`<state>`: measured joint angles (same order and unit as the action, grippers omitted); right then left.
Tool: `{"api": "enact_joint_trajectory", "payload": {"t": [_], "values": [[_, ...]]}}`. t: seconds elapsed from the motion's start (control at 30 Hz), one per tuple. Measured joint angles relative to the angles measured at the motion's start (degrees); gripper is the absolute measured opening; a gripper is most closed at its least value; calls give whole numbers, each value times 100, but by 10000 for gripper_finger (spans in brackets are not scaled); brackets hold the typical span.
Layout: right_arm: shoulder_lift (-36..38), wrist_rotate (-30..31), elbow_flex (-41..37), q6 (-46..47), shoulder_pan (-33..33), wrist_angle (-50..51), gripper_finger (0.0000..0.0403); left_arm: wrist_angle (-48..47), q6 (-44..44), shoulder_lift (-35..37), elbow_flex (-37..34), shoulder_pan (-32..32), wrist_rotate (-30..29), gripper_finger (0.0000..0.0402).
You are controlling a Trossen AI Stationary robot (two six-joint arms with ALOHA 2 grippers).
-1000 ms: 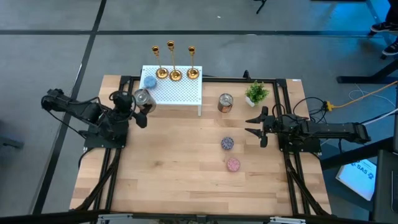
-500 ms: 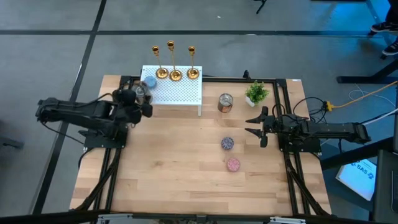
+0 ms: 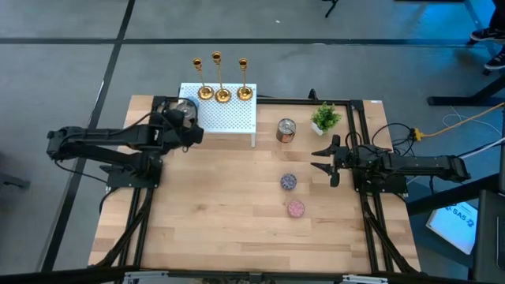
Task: Pick & Place candle stick holders
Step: Put the left candle tin on the shelf
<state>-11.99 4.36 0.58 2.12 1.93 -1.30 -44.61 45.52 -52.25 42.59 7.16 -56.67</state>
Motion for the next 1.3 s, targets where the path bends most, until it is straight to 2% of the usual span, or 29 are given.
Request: {"api": "enact_joint_trajectory", "payload": {"t": [0.23,0.53,0.7,0.83,1.03,1.3], "values": [[1,0,0,0,0,2,186,-6,179,-100,0,202,77,360],[0,-1,0,0,0,1,186,88,188,-304,0,428,-108,365],[2,0,0,-1,0,0,186,121,7,-301,0,439,-102,367],[2,0,0,1,0,0,186,132,280,-301,0,439,-22,368],[2,0,0,0,0,0,185,117,228,-269,1,461,115,384],[2,0,0,1,0,2,185,117,194,-271,2,461,-19,399]]}}
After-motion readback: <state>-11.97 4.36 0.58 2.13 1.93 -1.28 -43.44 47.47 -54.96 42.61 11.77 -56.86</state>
